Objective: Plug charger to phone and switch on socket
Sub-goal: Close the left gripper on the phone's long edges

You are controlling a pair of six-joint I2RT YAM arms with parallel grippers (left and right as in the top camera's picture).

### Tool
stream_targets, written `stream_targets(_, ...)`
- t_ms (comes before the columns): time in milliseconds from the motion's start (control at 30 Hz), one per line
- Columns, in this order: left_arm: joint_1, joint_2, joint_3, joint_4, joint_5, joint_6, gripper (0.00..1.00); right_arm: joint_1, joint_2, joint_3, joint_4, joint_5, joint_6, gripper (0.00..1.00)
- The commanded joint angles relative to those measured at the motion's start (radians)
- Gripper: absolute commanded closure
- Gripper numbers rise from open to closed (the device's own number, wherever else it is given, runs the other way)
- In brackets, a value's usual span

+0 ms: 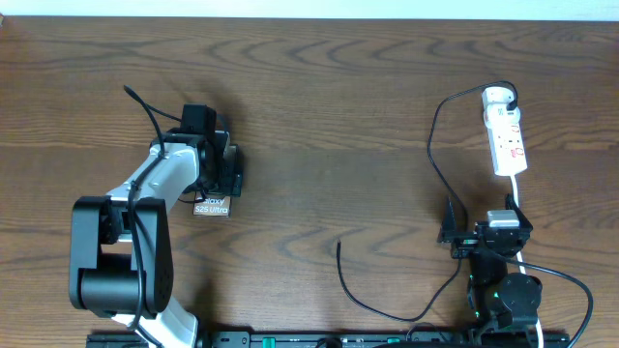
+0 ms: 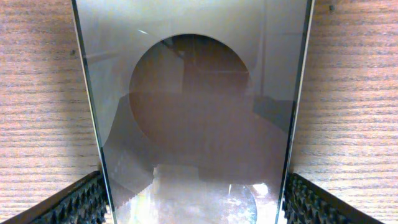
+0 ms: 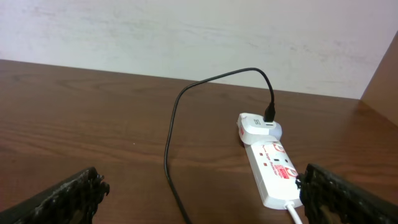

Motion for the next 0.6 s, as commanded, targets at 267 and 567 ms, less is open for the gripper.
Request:
stream_targets(267,0.000,0.019,-0.021,-0.002,-0.002,0.011,0.19,0.008,-0.005,-0.001,-0.004,-0.001,-0.010,0.01)
stream_targets(567,0.000,0.019,-0.021,-0.002,-0.002,0.011,0.21,0.008,-0.005,-0.001,-0.004,-0.001,-0.010,0.01)
